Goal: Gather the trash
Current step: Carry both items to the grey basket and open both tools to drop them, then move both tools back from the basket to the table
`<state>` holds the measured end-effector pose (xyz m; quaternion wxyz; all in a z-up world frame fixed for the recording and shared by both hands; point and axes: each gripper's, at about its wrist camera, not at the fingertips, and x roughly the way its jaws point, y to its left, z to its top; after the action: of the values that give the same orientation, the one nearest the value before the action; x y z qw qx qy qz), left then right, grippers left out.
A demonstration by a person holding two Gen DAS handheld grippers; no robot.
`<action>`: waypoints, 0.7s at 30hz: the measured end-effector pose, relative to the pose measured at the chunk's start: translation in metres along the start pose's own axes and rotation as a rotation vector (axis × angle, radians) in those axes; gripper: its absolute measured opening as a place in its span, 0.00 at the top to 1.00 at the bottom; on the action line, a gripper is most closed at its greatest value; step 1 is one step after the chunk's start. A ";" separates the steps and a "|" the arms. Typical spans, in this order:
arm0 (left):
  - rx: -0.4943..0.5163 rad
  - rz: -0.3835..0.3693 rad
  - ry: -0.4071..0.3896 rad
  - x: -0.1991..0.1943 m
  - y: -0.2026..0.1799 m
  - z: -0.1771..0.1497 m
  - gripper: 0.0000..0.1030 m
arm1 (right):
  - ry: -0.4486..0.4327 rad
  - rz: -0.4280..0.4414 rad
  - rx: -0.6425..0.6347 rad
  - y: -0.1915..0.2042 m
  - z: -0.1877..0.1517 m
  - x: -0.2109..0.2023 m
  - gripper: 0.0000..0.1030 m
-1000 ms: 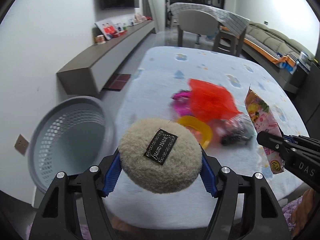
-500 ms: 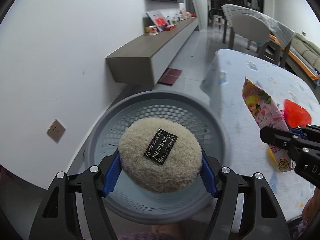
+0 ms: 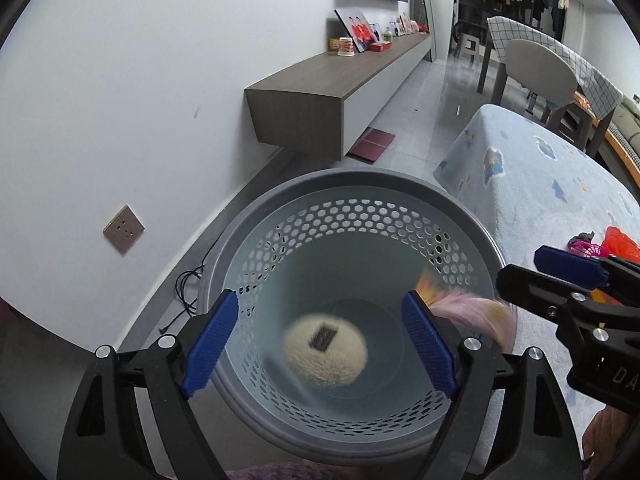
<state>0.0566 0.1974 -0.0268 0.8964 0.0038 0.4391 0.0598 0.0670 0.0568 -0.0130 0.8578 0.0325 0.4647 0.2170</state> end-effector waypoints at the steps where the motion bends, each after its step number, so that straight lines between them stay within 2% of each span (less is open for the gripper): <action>1: -0.002 0.000 0.000 0.000 0.000 0.000 0.20 | 0.000 -0.003 -0.001 -0.001 0.000 0.000 0.48; 8: -0.016 0.007 0.000 0.001 0.004 0.000 0.16 | 0.002 -0.011 0.018 -0.006 0.002 0.003 0.48; 13: -0.020 0.019 -0.012 -0.001 0.005 0.000 0.09 | -0.017 -0.033 0.001 -0.004 0.000 -0.002 0.48; 19: -0.015 0.012 -0.032 -0.006 0.002 0.000 0.07 | -0.031 -0.049 0.006 -0.007 -0.007 -0.013 0.48; 21: -0.013 0.006 -0.035 -0.007 0.001 0.001 0.07 | -0.037 -0.056 0.014 -0.009 -0.010 -0.017 0.44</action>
<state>0.0526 0.1974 -0.0205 0.9038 0.0006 0.4229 0.0653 0.0544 0.0401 -0.0075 0.8719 0.0295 0.4508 0.1891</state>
